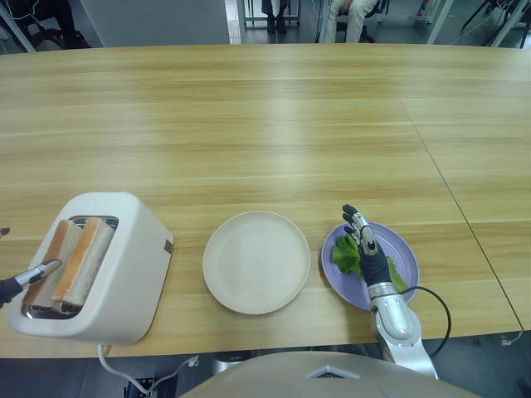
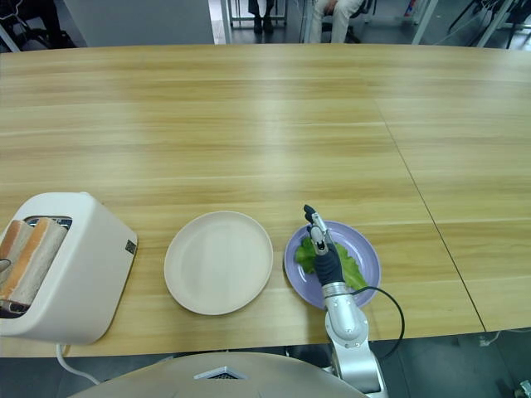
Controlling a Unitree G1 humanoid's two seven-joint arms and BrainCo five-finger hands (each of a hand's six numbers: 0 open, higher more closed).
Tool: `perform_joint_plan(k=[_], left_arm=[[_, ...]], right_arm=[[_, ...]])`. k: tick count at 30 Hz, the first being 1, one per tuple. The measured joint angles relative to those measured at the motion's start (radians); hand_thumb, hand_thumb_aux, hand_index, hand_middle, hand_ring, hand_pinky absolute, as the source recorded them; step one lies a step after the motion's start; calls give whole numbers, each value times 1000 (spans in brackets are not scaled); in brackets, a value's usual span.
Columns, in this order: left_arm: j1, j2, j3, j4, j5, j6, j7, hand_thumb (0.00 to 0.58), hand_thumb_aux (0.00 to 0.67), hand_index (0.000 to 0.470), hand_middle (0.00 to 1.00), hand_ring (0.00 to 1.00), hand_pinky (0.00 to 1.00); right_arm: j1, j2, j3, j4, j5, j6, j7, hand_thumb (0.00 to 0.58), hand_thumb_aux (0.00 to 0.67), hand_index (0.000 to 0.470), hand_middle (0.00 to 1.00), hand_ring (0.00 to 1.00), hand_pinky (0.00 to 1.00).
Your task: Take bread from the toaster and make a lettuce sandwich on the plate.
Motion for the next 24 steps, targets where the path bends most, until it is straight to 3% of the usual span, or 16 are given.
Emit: perform_joint_plan(k=[2,4,5,7,8,10,11,12,24], left_arm=[[2,0,-2,0,-11,-3,-8,14,8,5,0,0,0],[10,-4,-12,-2,-11,-9,-13,83,50,34,0,0,0],[19,-12,-17,-5,-12,-13,-16,83,50,34,0,0,0],[29,-24,-39,-19,-19,-24,-28,441,342,235,0,0,0],[32,-27,-47,-30,-31,-27,-36,441,342,235,0,0,0],[33,-31,-51,-50,-50,-30,-42,541,497,341,0,0,0],[32,-31,-51,-59,-60,-31,-43,541,497,341,0,0,0],[32,-31,-50,-67,-69,-31,-44,580,670,460,0,0,0],[-13,-37,-50,-74,-132,-35,-50,580,670,460,0,0,0]], right_arm=[[0,0,-1,0,0,0,0,0,0,0,0,0,0],[0,0,-2,0,0,0,1,0,0,0,0,0,0],[-1,-1,-3,0,0,0,1,0,0,0,0,0,0],[-1,-1,-8,0,0,0,2,0,0,0,0,0,0],[-2,-1,-9,0,0,0,2,0,0,0,0,0,0],[-3,-1,-10,0,0,0,2,0,0,0,0,0,0],[-4,0,-10,0,0,0,3,0,0,0,0,0,0],[-4,0,-10,0,0,0,3,0,0,0,0,0,0],[-3,1,-9,5,-2,0,4,0,0,0,0,0,0]])
